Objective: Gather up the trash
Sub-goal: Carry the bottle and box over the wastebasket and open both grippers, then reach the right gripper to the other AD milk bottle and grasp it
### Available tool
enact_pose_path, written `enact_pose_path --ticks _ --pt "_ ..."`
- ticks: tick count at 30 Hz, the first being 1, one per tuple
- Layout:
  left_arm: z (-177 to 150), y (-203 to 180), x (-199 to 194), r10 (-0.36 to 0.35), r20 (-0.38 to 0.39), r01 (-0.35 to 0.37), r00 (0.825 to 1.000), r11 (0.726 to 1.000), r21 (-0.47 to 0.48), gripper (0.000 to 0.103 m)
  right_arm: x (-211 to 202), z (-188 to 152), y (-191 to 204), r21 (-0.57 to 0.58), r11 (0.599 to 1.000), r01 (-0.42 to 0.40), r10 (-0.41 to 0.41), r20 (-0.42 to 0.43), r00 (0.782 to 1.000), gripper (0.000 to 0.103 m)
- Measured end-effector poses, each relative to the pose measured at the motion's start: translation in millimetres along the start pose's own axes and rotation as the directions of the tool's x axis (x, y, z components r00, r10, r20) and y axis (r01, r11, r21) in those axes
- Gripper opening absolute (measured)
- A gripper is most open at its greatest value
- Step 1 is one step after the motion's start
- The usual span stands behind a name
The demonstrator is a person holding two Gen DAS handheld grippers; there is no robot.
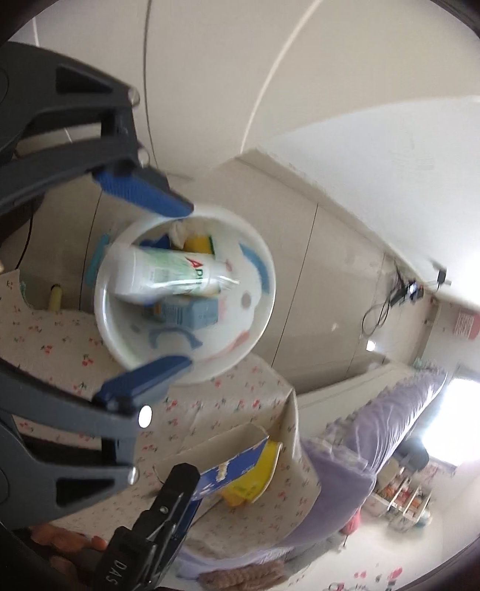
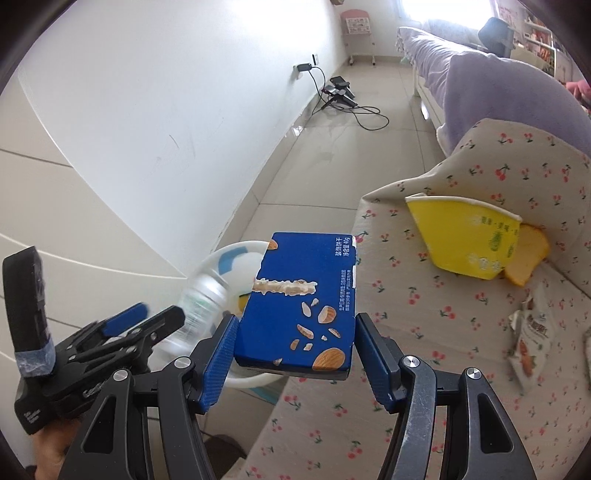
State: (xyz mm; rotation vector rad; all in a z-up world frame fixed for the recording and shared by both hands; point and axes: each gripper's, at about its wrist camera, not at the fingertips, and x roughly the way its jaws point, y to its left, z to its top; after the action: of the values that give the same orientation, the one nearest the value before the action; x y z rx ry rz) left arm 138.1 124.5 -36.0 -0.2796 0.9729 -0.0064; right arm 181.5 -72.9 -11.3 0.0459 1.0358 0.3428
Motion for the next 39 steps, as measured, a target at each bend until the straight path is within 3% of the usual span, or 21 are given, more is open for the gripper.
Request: enact_pose_path --ticks 6,16,20,23,39 --pt "-5.2 5.9 -0.9 0.084 -0.031 -0.084 0.996 0.996 0.000 0.101 13.9 4.4 4.2 0.005 1.000 -0.007 0.008 -0.010 1.000 0.065" --pt "-14.8 21.1 -13.4 0.109 -0.071 -0.112 0.991 0.993 -0.033 0.102 25.2 4.4 11.7 0.013 1.000 -0.026 0.026 -0.023 0.999 0.065" --pt "-17.2 19.5 -15.8 0.112 -0.082 -0.115 0.990 0.993 -0.034 0.102 25.6 7.0 8.2 0.043 0.990 -0.133 0.133 -0.007 0.991 0.067" --pt "-17.3 17.0 -17.4 0.120 -0.079 -0.123 0.990 0.992 -0.028 0.102 24.8 10.0 2.6 0.079 0.981 -0.177 0.177 0.011 0.984 0.082" --pt "-19.5 -13.9 -18.1 0.100 -0.084 -0.096 0.991 0.994 0.049 0.102 -10.2 -1.4 -39.3 0.064 0.997 -0.043 0.042 0.016 0.999 0.083"
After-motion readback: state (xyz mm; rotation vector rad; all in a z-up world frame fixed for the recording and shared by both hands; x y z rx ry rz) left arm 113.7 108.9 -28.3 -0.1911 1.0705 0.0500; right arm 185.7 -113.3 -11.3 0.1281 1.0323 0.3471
